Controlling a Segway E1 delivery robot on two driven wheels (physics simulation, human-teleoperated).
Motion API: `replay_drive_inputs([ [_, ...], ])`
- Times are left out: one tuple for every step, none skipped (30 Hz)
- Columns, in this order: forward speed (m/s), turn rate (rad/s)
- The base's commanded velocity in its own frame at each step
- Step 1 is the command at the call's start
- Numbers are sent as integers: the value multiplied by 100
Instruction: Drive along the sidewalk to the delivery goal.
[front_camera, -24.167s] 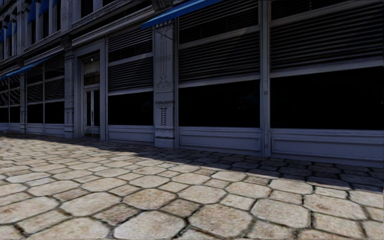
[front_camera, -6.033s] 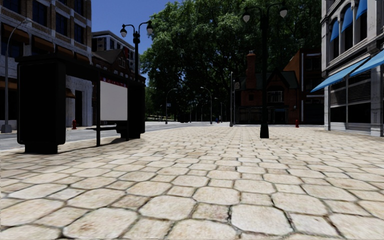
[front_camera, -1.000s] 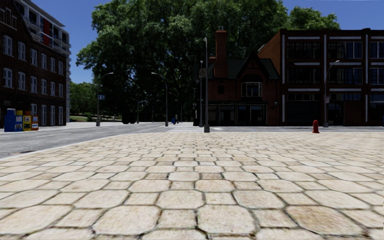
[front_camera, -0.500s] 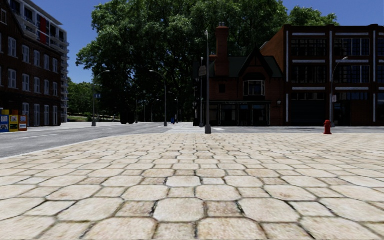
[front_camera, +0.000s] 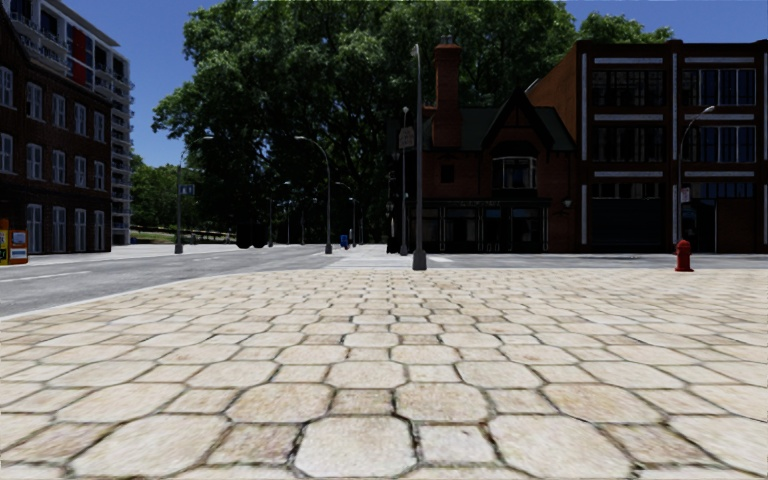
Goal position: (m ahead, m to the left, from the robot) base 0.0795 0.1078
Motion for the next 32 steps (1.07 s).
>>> replay_drive_inputs([
  [66, 0],
  [66, 0],
  [0, 0],
  [0, 0],
  [0, 0],
  [0, 0],
  [0, 0],
  [0, 0],
  [0, 0],
  [0, 0],
  [0, 0],
  [0, 0],
  [0, 0],
  [0, 0],
  [0, 0],
  [0, 0],
  [0, 0],
  [0, 0],
  [0, 0],
  [0, 0],
  [0, 0],
  [0, 0],
  [0, 0],
  [0, 0],
  [0, 0],
  [0, 0],
  [0, 0],
  [0, 0],
  [0, 0],
  [0, 0],
  [0, 0],
  [0, 0],
])
